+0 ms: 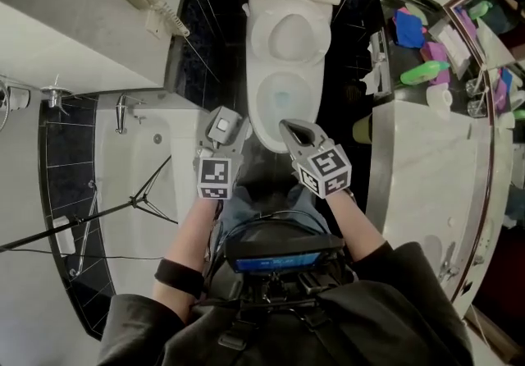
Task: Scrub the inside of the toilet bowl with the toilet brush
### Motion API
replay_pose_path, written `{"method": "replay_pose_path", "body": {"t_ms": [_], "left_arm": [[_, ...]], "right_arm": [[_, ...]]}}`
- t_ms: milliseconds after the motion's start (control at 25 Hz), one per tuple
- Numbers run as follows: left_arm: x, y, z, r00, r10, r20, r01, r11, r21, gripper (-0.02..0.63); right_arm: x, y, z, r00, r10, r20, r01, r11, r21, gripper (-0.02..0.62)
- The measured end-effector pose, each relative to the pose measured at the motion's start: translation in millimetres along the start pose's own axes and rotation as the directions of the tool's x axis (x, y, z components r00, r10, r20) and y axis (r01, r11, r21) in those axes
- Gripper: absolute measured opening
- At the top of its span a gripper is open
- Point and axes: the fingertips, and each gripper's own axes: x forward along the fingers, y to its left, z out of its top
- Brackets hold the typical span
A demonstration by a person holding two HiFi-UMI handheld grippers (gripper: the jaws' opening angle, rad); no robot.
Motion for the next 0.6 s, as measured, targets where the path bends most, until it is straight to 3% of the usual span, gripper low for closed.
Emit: {"method": "replay_pose_path", "body": {"t_ms": [320, 600], "left_arm": [[29.1, 64.9, -38.8, 0.998, 0.062, -0.002, -0.062, 0.998, -0.021, 0.245], [72.7, 114.4, -130.1, 0.991, 0.130, -0.030, -0.132, 0.989, -0.069, 0.245]], "right_arm": [[74.9, 17.0, -24.8, 0.997, 0.054, -0.054, -0.055, 0.998, -0.012, 0.006], [157.8, 2.0, -88.7, 0.994, 0.065, -0.091, -0.065, 0.998, -0.002, 0.006]]}}
